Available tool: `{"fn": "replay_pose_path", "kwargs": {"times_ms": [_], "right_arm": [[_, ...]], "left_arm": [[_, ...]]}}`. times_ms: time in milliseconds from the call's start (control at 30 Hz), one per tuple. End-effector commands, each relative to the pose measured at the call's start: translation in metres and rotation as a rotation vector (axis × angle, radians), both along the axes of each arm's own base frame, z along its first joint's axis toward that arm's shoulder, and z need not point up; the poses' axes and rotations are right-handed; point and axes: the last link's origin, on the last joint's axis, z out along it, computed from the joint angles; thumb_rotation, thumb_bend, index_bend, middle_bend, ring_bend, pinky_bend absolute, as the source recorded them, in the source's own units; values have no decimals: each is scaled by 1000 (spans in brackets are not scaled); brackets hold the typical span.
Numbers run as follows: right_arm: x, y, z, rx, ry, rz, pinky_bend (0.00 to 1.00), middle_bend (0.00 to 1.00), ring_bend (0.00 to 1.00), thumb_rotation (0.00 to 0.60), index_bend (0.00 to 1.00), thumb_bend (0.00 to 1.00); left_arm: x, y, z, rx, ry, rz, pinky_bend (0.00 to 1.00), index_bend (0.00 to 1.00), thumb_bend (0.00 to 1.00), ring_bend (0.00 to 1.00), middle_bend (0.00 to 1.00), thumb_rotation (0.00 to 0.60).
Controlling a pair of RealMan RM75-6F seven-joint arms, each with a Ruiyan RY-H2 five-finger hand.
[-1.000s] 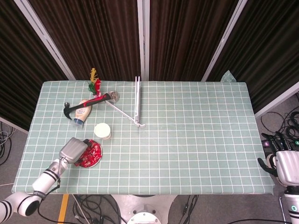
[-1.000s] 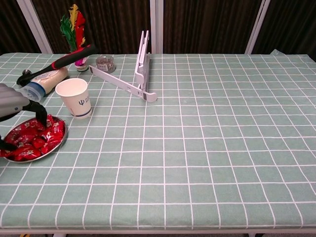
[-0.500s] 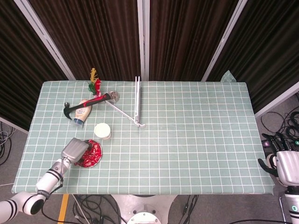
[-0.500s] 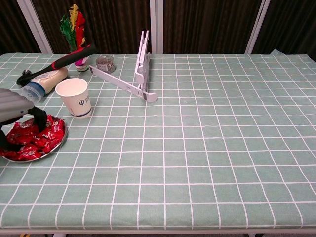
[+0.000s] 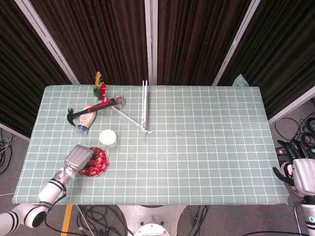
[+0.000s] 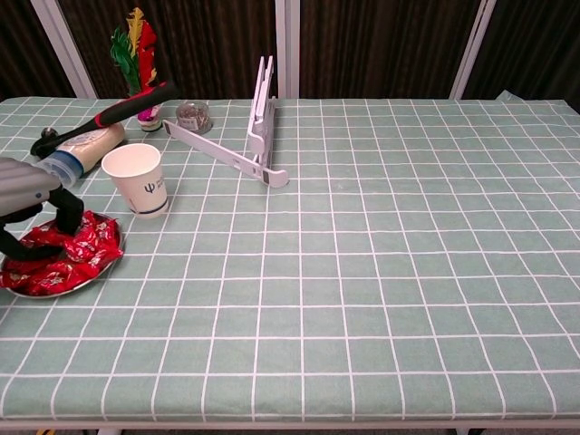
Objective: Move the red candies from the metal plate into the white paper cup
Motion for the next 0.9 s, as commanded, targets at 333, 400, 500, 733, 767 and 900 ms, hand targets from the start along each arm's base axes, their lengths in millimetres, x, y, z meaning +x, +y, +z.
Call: {"fn": "replay_pose_path", "kwargs": {"times_ms": [333, 400, 500, 733, 767, 900], "right_arm": [[-2, 2, 3, -7, -4, 1, 324, 250, 130, 600, 170, 127], [-3, 2, 3, -8, -5, 0, 325, 250, 131, 600, 170, 127], [-3, 3, 3, -9, -5, 0, 325, 251, 131, 600, 170, 127], [-4, 3, 5, -12, -3, -8, 329, 254, 131, 600, 170, 126], [-5, 3, 5, -12, -3, -10, 329, 254, 131, 600, 170, 127], [-6, 3, 6, -17, -2, -15, 330, 254, 131, 600, 170, 127]], "left_arm": [[21, 12, 35, 70, -94, -4, 1000, 640, 439, 928, 713, 600], [26, 15, 38, 77, -101, -13, 1000, 640, 439, 928, 713, 600], [36, 24, 42, 88, -118, -30, 1000, 640, 438, 928, 713, 600], [64, 55, 43, 97, -152, -67, 1000, 640, 437, 928, 713, 600], [67, 59, 42, 96, -155, -69, 1000, 640, 437, 928, 713, 600], [78, 73, 35, 88, -166, -71, 1000, 640, 437, 929, 713, 600]]}}
